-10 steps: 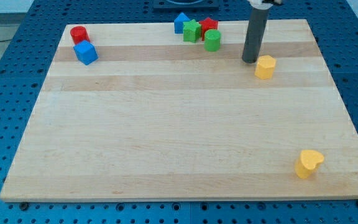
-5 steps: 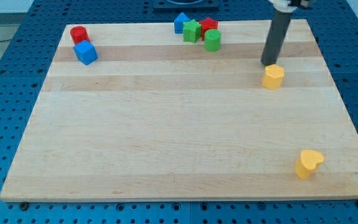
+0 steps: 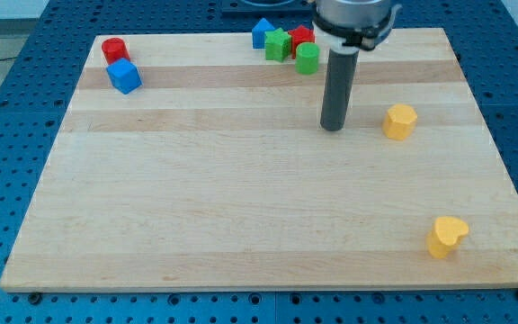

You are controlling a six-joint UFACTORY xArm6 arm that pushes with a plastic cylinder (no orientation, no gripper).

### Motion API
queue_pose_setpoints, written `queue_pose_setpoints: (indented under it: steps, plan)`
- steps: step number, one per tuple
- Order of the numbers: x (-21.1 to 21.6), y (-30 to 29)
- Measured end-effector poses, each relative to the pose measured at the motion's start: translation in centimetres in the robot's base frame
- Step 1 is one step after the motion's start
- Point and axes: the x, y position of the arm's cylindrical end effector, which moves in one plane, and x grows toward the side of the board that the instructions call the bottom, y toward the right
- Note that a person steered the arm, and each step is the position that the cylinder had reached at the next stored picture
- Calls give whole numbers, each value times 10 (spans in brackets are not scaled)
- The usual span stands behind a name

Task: Push the yellow hexagon towards the center right

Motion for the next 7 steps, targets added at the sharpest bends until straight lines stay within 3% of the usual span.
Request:
queue_pose_setpoints:
  steps: [1, 5, 6, 7]
  plan:
    - [26, 44]
    - [-4, 84]
    - [-2, 58]
    - [1, -13]
